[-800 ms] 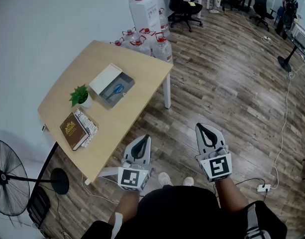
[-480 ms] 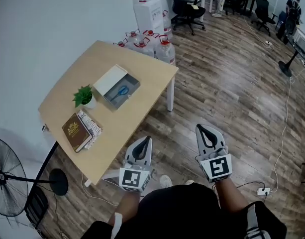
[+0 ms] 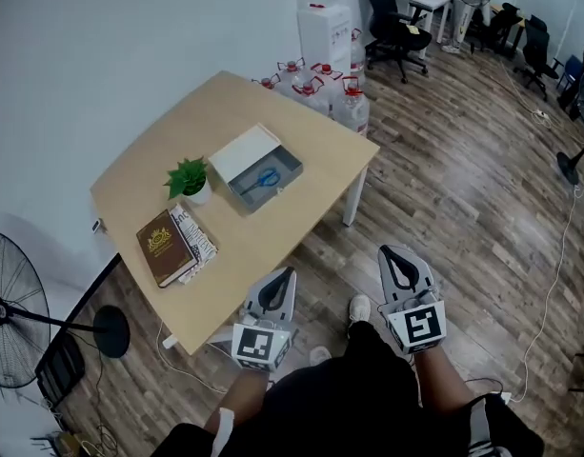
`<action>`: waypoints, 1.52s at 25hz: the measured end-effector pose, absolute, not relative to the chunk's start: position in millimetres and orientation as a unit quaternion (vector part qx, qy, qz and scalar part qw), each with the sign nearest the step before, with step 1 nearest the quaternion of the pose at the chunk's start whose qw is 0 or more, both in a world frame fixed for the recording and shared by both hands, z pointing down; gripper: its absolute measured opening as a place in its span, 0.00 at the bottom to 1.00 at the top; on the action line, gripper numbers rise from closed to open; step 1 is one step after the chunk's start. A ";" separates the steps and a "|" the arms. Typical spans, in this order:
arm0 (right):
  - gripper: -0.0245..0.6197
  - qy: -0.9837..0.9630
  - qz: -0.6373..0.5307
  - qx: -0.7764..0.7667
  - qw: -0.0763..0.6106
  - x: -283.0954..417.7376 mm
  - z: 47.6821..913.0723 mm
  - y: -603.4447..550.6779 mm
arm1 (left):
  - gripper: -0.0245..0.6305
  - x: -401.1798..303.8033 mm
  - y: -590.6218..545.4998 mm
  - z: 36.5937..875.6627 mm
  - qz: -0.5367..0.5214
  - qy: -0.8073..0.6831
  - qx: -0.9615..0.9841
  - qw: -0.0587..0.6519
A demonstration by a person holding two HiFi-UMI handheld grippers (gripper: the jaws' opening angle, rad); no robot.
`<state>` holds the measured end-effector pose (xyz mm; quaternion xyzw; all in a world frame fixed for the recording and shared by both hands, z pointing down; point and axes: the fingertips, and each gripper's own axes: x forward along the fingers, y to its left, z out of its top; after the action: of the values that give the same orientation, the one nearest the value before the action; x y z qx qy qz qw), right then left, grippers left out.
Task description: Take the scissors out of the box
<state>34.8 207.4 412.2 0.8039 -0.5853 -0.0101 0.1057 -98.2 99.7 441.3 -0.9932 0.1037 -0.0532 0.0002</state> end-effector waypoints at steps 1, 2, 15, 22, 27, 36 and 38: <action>0.03 -0.592 -0.010 0.798 0.108 38.8 414.0 197.6 | 0.03 -96.0 92.4 442.9 -0.056 0.111 -0.992 0.000; 0.03 -0.600 -0.009 0.793 0.108 43.4 415.6 187.4 | 0.03 -93.0 84.9 443.8 -0.058 0.118 -0.991 -0.002; 0.24 -0.713 0.004 0.686 0.144 126.7 438.7 35.4 | 0.03 -12.6 -27.6 446.7 -0.079 0.225 -0.971 -0.006; 0.37 -0.768 0.010 0.616 0.174 162.7 456.0 -28.5 | 0.03 19.3 -71.6 448.6 -0.094 0.286 -0.953 -0.013; 0.44 -0.806 -0.001 0.557 0.200 172.3 470.4 -69.1 | 0.03 20.0 -93.4 455.1 -0.106 0.339 -0.935 -0.022; 0.45 -0.852 -0.036 0.438 0.286 149.0 509.3 -144.8 | 0.03 -11.8 -121.0 473.7 -0.121 0.410 -0.903 -0.041; 0.45 -0.856 -0.037 0.409 0.313 141.8 524.2 -160.4 | 0.03 -19.5 -128.5 478.8 -0.121 0.419 -0.899 -0.046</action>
<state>141.8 -160.4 524.2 0.4091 -0.8564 -0.0374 0.3128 -19.5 -128.5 478.8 -0.8986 0.4192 -0.1213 -0.0462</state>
